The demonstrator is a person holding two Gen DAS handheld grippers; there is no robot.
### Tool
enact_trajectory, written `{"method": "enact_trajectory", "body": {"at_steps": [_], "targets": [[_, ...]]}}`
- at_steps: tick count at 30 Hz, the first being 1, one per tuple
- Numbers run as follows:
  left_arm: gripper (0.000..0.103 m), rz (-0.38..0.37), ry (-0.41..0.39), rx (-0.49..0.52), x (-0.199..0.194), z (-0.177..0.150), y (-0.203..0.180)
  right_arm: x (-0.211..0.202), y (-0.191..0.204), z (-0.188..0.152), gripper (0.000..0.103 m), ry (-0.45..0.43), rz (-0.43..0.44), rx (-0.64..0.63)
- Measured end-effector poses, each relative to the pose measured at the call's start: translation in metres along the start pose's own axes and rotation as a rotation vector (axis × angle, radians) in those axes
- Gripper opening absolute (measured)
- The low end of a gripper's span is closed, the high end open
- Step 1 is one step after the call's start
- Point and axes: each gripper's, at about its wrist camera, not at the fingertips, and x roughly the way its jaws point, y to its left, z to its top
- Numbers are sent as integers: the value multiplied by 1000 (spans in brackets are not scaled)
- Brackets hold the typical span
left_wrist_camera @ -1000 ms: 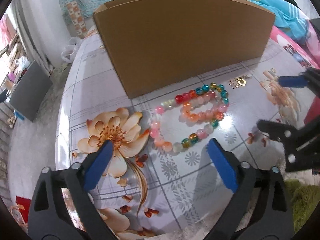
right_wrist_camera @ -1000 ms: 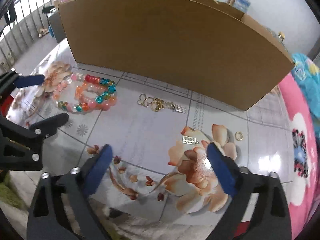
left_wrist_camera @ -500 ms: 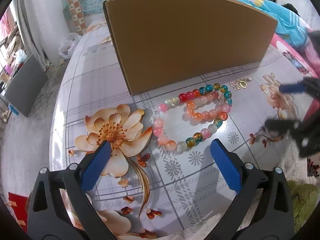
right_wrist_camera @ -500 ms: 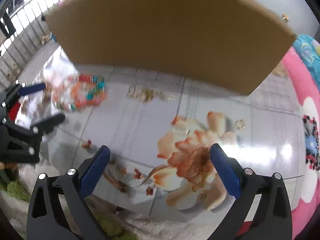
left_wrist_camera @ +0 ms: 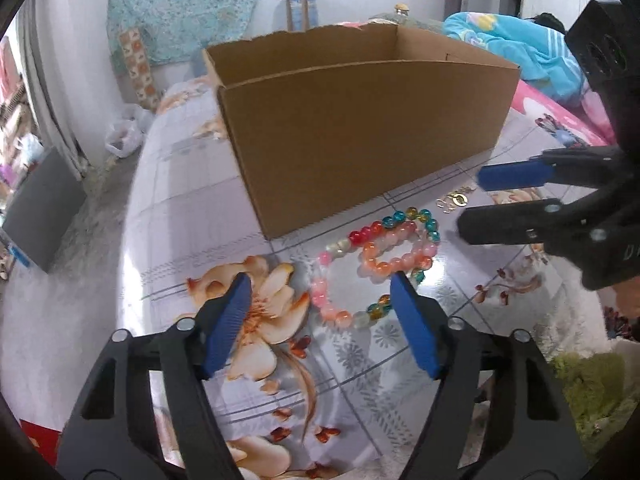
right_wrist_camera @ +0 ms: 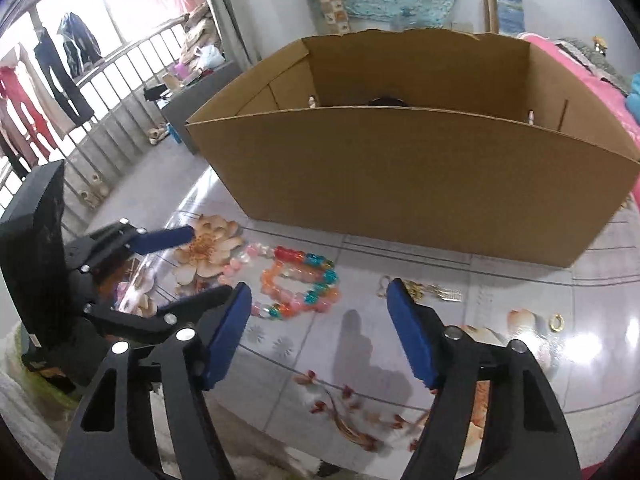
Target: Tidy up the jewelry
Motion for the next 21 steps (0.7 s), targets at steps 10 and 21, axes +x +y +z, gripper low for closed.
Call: {"method": "enact_trajectory", "body": {"at_steps": [10,21], "targets": [[31,-6,74,-5,24,8,-4,28,-8,10,44,65,4,51],[29,2,94,-13,29,12,4,45,-9,15,24,134,-16,43]]}}
